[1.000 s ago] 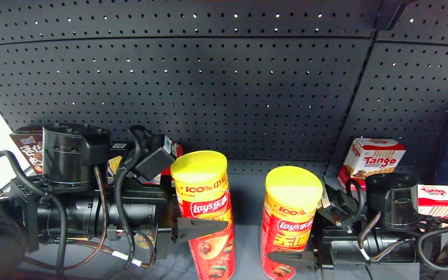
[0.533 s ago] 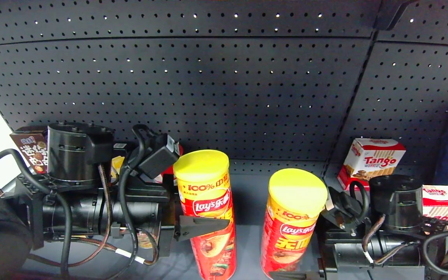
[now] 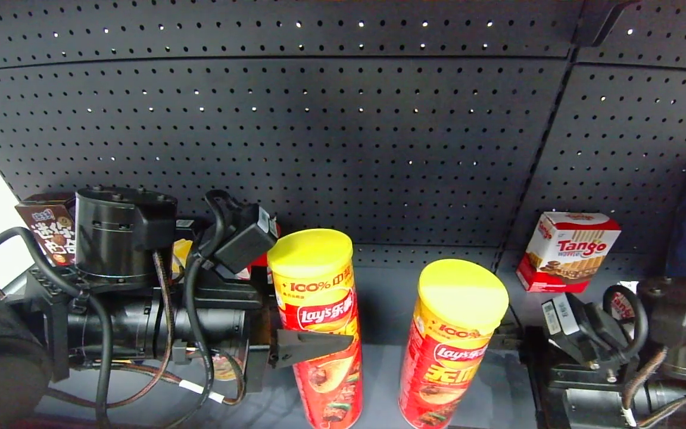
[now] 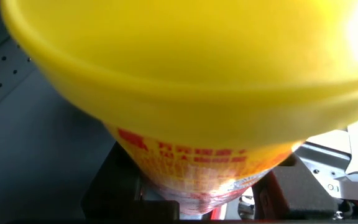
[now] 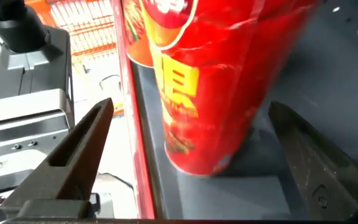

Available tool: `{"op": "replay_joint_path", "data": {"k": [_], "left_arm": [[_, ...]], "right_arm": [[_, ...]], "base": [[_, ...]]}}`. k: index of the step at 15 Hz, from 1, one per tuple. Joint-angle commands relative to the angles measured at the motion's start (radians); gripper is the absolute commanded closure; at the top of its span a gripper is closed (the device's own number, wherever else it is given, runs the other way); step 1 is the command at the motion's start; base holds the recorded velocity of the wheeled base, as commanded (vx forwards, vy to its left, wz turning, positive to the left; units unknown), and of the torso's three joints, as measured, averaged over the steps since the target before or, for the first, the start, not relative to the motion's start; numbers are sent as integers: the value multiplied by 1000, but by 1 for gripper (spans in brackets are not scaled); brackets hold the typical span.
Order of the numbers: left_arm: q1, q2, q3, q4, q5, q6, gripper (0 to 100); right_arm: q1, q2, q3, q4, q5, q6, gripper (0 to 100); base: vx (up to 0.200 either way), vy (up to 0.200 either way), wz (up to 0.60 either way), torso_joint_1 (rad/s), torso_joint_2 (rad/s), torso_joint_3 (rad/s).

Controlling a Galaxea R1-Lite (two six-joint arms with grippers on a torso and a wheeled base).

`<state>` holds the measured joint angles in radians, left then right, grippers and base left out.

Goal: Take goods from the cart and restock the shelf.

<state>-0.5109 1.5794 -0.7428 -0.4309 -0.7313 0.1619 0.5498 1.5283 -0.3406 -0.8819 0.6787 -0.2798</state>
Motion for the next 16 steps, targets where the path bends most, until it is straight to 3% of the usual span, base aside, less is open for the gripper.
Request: {"op": "replay_joint_path", "data": {"k": [1,3,6,9,11,12,15,16], "left_arm": [[-1,5,-6,-2,16,2,100],[2,18,-35,-40,112,-2,100],[3,50,-92,-45,113,-1,100],[-6,54,-118,-42,125,-1,100],[-9,62,-130,-45,194,5,100],[-21,70,-162,-34,202,2,100],[-23,129,-280,3,187,2,100],[-18,183,-345,18,116,5,100]], "right_arm": [[-4,-99,2,9,-11,25,0],[22,-197,-12,50,-68,47,0],[59,-326,-43,205,-114,51,0],[68,-379,-66,242,-140,51,0],[68,-438,-90,270,-146,73,0],[71,-484,-93,310,-174,88,0],[75,-553,-89,343,-206,148,0],[70,-568,-92,342,-208,180,0]], "base": [[0,0,0,0,0,0],[0,0,0,0,0,0],[0,0,0,0,0,0],[0,0,0,0,0,0],[0,0,0,0,0,0],[0,0,0,0,0,0],[0,0,0,0,0,0],[0,0,0,0,0,0]]}}
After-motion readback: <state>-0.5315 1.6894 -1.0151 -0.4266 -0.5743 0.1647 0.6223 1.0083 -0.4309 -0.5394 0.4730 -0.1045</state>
